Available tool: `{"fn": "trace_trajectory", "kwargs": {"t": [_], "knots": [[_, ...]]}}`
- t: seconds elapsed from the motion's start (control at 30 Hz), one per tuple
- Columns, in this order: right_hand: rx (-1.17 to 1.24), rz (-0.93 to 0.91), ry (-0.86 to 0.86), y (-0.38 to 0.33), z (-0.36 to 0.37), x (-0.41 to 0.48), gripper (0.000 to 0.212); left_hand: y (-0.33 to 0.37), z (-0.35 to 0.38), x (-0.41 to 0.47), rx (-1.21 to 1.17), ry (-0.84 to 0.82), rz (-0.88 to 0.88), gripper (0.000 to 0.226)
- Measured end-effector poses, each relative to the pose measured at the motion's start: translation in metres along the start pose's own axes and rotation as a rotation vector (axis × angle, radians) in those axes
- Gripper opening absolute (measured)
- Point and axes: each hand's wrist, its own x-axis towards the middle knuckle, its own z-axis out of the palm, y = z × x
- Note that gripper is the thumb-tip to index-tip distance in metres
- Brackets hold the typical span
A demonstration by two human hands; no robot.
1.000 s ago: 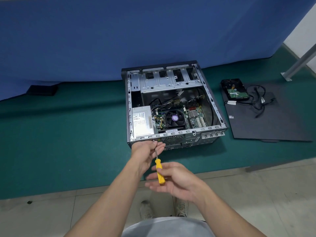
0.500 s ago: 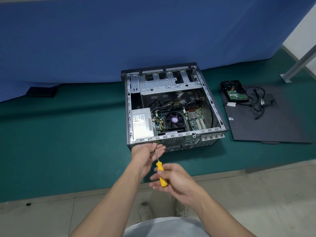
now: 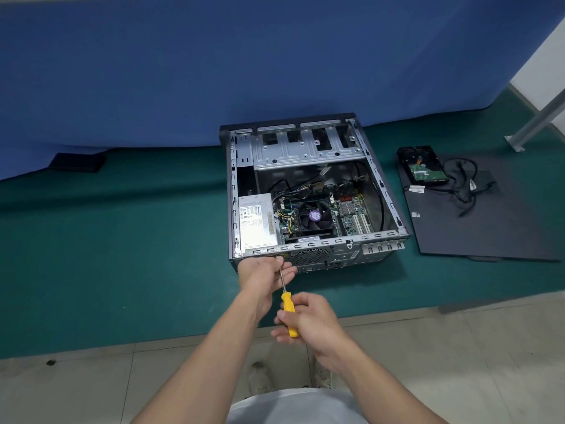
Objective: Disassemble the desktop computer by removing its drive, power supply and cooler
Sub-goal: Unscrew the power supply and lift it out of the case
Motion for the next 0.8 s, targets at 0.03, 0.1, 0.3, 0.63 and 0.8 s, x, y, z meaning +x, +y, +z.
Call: {"fn": "trace_trajectory", "kwargs": {"t": [0.03,0.1,0.3,0.63,0.8], "knots": [[-0.079,-0.031,0.070,0.003,0.004,0.002,0.009,-0.001,0.002,0.001,0.052,0.053,0.024,0.008],[-0.140,-0.049,0.148,0.005,0.008,0.005,0.009,-0.003,0.006,0.001,0.104,0.131,0.069,0.008],[0.170,0.073,-0.085,-0.007,-0.004,0.001,0.013,0.001,0.006,-0.004,0.028,0.081,0.043,0.007],[-0.152,-0.089,0.220,-0.002,0.009,0.006,0.017,0.002,-0.001,-0.006,0.001,-0.007,0.027,0.012],[-0.309,-0.139,0.287,-0.002,0.007,0.005,0.018,0.000,-0.003,-0.004,0.026,-0.012,0.026,0.011]]}}
